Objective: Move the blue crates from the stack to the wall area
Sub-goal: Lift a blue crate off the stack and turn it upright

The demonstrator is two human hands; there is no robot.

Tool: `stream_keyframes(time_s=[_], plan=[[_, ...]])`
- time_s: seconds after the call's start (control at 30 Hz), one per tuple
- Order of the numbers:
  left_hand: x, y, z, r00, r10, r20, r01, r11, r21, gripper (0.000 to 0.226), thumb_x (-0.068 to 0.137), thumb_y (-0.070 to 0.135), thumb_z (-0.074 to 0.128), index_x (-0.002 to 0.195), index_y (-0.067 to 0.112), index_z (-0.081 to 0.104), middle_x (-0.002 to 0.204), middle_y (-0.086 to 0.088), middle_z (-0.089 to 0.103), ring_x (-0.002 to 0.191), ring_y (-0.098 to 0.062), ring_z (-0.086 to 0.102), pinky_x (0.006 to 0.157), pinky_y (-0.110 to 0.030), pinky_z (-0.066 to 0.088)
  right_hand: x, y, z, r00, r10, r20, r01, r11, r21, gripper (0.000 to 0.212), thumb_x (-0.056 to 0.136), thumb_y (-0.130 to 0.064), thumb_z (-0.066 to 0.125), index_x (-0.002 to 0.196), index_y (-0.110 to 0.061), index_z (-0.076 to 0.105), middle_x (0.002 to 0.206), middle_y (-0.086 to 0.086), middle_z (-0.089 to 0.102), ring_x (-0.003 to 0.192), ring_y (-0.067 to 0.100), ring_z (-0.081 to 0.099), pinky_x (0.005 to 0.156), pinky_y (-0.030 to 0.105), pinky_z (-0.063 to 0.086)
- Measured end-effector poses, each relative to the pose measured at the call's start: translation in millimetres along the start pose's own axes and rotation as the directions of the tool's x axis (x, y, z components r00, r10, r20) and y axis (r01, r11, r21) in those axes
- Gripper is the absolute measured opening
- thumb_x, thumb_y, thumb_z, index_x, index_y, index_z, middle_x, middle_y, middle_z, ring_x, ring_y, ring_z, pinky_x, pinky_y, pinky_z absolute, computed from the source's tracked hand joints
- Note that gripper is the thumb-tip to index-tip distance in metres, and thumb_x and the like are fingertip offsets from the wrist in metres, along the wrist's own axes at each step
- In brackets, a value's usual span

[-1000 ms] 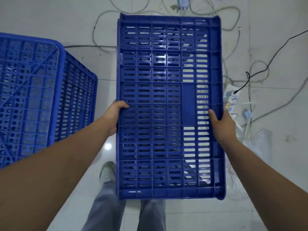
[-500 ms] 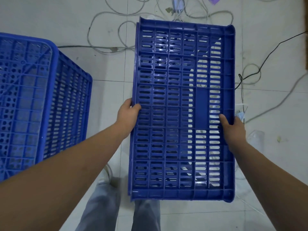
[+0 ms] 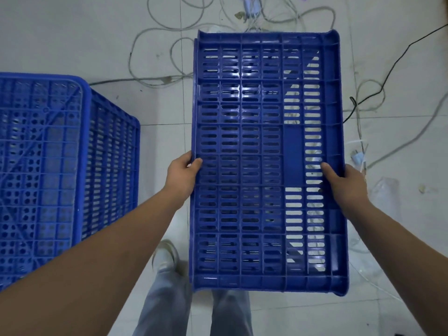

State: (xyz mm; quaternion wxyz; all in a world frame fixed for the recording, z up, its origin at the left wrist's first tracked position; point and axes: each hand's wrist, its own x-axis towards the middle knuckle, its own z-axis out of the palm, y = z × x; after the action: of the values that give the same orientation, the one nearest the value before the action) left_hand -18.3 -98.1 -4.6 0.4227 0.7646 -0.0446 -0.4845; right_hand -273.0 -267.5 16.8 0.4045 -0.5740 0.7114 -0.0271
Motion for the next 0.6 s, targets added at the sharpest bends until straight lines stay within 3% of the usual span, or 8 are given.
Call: stream_keyframes(time_s=[0.13,0.2,0.27,0.33,0.4,0.5,0.53,0.6], plan=[[2,-2,-17,0.998,-0.007,-0.055,0.010,0.999,0.047,0.029,0.101,0.017,0.040,0.121,0.011,0.060,0.096,0.009,0.065,0.097,-0.017,0.064,0.079,-0.024,0.054,-24,-6,5,0.997,-0.076,0.003,0.076,0.997,0.001,0.042,0.090,-0.038,0.059,0.109,-0.001,0.062,0.097,0.008,0.063,0.086,0.027,0.059,0.075,0.031,0.042],[1,0,-25,0.995,-0.005,-0.098,0.010,0.999,0.047,0.031,0.102,0.018,0.038,0.127,0.015,0.056,0.100,0.016,0.061,0.095,-0.009,0.061,0.094,-0.030,0.050,-36,-13,11,0.993,-0.115,0.007,0.115,0.993,-0.015,0.041,0.089,-0.038,0.060,0.105,0.000,0.063,0.094,0.009,0.064,0.085,0.028,0.061,0.071,0.029,0.041],[0,2,-35,0.986,-0.023,-0.166,0.033,0.998,0.055,0.041,0.103,0.019,0.037,0.144,0.014,0.040,0.121,0.012,0.054,0.112,-0.011,0.054,0.101,-0.026,0.037,-49,-24,20,0.987,-0.162,0.019,0.163,0.986,-0.021,0.039,0.088,-0.038,0.062,0.098,0.000,0.063,0.091,0.010,0.066,0.082,0.029,0.061,0.067,0.031,0.043],[5,1,-52,0.974,-0.041,-0.223,0.065,0.992,0.104,0.048,0.103,0.022,0.036,0.150,0.014,0.029,0.147,-0.003,0.042,0.134,-0.023,0.041,0.107,-0.033,0.033,-63,-36,34,0.978,-0.204,0.036,0.204,0.979,-0.006,0.043,0.086,-0.037,0.064,0.093,0.005,0.060,0.089,0.021,0.066,0.083,0.038,0.061,0.067,0.040,0.047],[17,-6,-70,0.963,-0.082,-0.257,0.129,0.977,0.170,0.050,0.103,0.027,0.036,0.151,0.015,0.025,0.154,-0.010,0.034,0.138,-0.033,0.036,0.109,-0.041,0.033,-79,-50,51,0.969,-0.242,0.056,0.239,0.969,0.055,0.040,0.084,-0.032,0.068,0.095,0.006,0.059,0.091,0.023,0.065,0.086,0.038,0.060,0.073,0.043,0.048],[34,-11,-95,0.925,-0.191,-0.328,0.263,0.945,0.195,0.050,0.104,0.024,0.034,0.151,0.014,0.023,0.154,-0.012,0.034,0.134,-0.036,0.040,0.108,-0.045,0.035,-105,-67,75,0.952,-0.271,0.144,0.237,0.947,0.217,0.018,0.084,-0.019,0.069,0.096,-0.013,0.057,0.085,-0.006,0.063,0.076,0.001,0.063,0.068,0.020,0.051],[38,-10,-101,0.923,-0.203,-0.326,0.274,0.943,0.189,0.050,0.103,0.019,0.035,0.151,0.012,0.024,0.152,-0.014,0.036,0.134,-0.036,0.041,0.107,-0.043,0.036,-112,-71,82,0.946,-0.279,0.165,0.231,0.938,0.257,0.017,0.085,-0.017,0.068,0.096,-0.018,0.054,0.083,-0.013,0.059,0.070,-0.008,0.060,0.061,0.007,0.047],[41,-7,-105,0.930,-0.171,-0.326,0.241,0.952,0.191,0.052,0.101,0.011,0.037,0.150,0.009,0.022,0.151,-0.017,0.036,0.134,-0.034,0.041,0.107,-0.042,0.037,-123,-76,96,0.944,-0.279,0.176,0.211,0.922,0.326,0.017,0.088,-0.016,0.065,0.095,-0.021,0.050,0.080,-0.017,0.054,0.062,-0.017,0.054,0.055,0.001,0.042]])
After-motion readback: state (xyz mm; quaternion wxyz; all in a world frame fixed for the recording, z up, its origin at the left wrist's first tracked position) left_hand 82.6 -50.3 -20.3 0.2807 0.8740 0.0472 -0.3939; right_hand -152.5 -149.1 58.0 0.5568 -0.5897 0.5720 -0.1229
